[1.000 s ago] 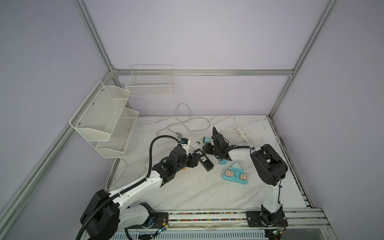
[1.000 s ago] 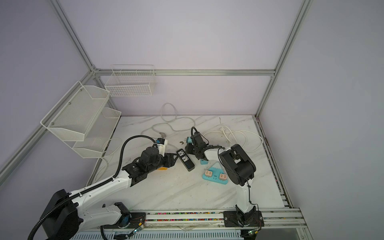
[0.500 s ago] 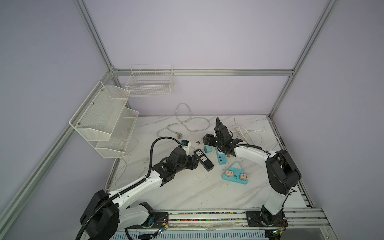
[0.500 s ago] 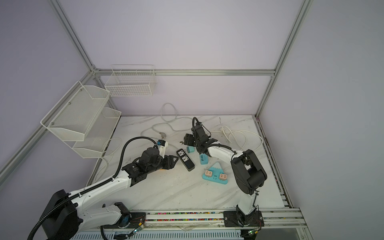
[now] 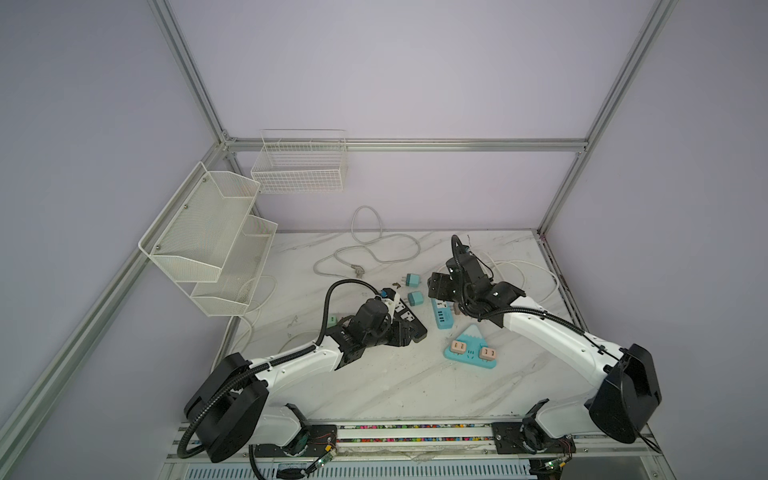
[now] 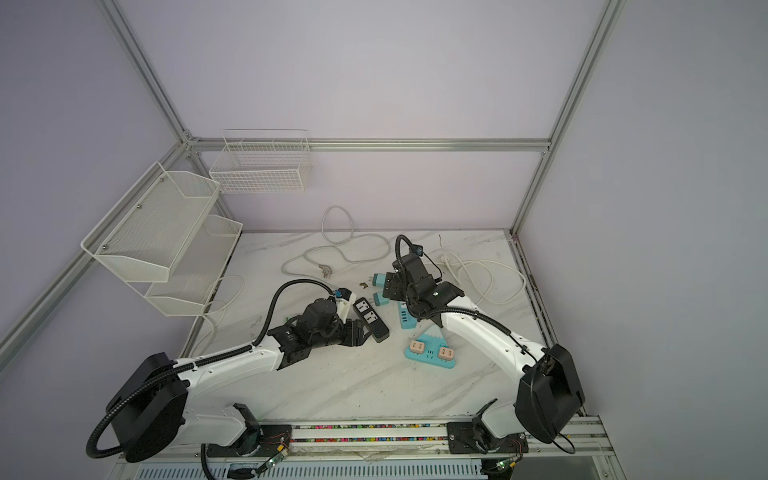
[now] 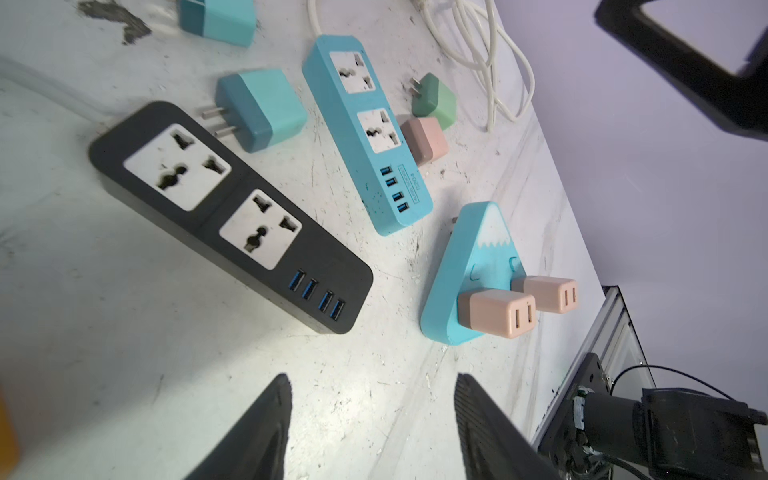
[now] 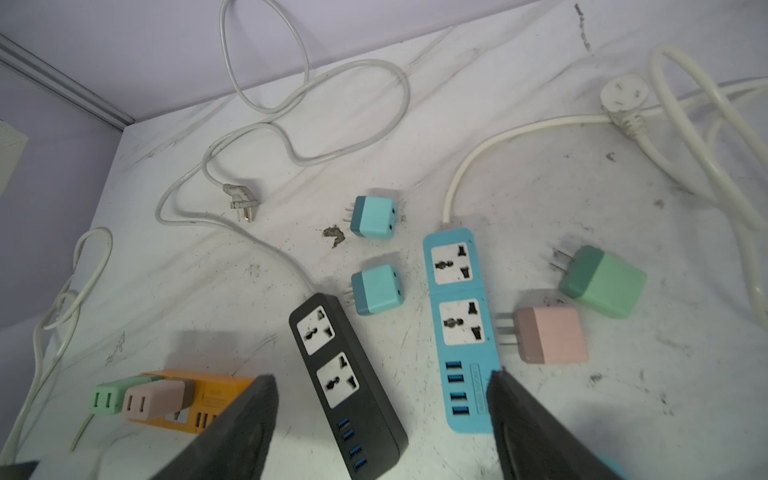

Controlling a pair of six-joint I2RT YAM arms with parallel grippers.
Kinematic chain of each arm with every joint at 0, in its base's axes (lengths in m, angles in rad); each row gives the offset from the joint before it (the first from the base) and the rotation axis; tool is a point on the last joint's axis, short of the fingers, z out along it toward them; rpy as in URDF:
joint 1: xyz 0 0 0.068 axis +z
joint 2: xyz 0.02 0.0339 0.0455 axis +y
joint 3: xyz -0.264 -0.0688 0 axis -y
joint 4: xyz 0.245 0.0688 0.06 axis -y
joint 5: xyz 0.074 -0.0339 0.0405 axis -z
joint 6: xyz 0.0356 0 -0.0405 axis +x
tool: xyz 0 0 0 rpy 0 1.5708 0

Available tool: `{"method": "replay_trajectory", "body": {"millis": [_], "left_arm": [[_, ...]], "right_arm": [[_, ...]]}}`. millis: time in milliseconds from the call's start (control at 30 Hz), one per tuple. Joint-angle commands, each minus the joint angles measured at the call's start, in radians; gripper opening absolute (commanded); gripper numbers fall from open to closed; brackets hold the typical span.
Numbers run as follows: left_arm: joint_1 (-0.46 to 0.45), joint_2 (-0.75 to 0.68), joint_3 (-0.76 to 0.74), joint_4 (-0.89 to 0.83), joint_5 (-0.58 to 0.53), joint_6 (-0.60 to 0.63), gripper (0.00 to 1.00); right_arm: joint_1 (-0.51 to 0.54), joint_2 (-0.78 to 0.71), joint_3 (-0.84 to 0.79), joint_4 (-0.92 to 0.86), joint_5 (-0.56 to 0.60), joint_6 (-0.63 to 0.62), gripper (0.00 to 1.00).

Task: Pull the plug off the socket
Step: 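Lower the teal adapter beside the other teal adapter and open the right gripper, then move the right gripper onto a pink adapter while the left gripper approaches the socket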

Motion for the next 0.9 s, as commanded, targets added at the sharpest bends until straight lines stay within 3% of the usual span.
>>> {"method": "replay_trajectory", "body": {"millis": [0, 167, 367, 600, 867], "left_arm": [[-0.023, 0.027, 0.092, 0.082, 0.040, 0.006, 0.61], [-0.036, 0.109, 0.112, 0.107, 0.070, 0.027, 0.58], [-0.066, 0.159, 0.116, 0.166, 0.076, 0.010, 0.53], [-0.125, 0.197, 0.114, 0.236, 0.082, 0.005, 0.49], [-0.152, 0.271, 0.141, 0.252, 0.130, 0.015, 0.46]], "right_arm": [[0.005, -0.109, -0.066, -0.178, 0.060, 0.059, 0.84], [0.005, -0.248, -0.102, -0.338, 0.132, 0.132, 0.86], [0.005, -0.301, -0.167, -0.445, 0.173, 0.206, 0.87], [0.008, -0.375, -0.244, -0.505, 0.168, 0.276, 0.86], [0.013, -0.452, -0.367, -0.451, 0.097, 0.314, 0.78]]}}
